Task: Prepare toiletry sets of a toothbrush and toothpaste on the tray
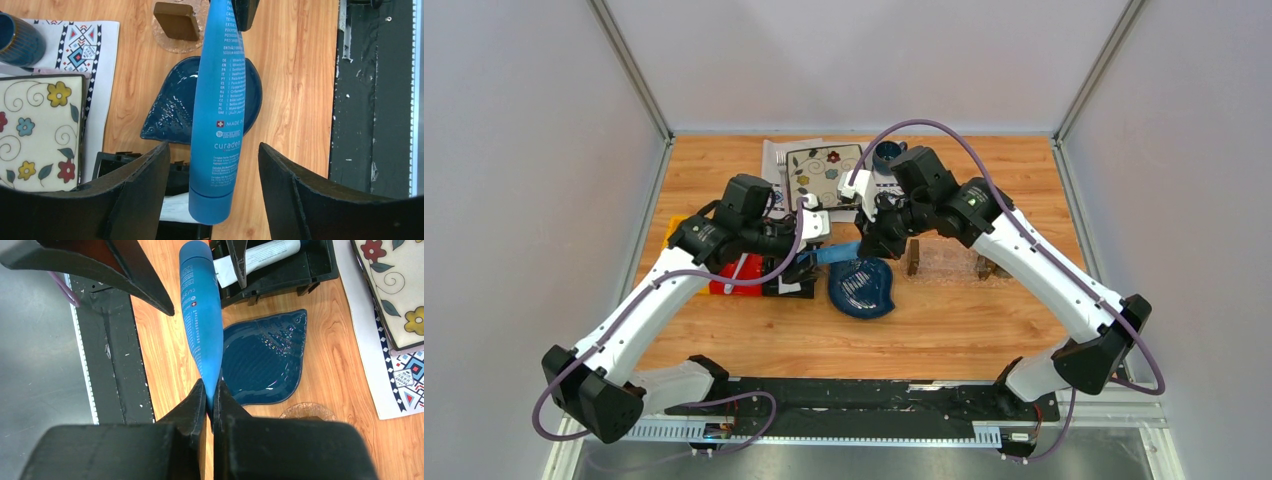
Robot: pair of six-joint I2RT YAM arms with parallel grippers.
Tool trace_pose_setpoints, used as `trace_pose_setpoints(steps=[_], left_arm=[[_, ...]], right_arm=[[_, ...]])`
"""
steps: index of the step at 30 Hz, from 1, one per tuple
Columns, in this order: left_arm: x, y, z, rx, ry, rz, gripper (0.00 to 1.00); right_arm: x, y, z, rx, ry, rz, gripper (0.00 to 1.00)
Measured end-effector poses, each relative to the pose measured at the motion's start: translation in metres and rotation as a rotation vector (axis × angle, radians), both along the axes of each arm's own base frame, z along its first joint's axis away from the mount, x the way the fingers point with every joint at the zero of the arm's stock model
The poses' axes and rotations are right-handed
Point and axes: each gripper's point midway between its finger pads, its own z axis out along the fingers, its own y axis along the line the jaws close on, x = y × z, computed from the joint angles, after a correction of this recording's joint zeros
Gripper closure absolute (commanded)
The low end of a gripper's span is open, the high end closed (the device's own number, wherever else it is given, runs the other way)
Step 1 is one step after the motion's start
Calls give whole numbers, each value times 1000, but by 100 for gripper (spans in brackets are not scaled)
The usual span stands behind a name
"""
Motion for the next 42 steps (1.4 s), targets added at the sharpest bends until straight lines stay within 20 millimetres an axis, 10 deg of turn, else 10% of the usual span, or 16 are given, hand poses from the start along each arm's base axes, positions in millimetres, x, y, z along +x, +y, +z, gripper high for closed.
trace_pose_setpoints(steps=[9, 13, 32, 42], left_arm=[[6, -8, -3, -9, -11, -3, 64], [6, -9, -3, -5, -17, -8, 100], [10, -8, -20, -42, 39, 107, 100], [28, -22, 21, -236, -19, 206, 100]], right_arm=[[0, 0, 2, 7, -3, -2, 100], [1, 0, 2, 6, -3, -8, 98], [12, -12, 26, 42, -97, -97, 41], [36, -34, 67, 169, -169, -235, 29]])
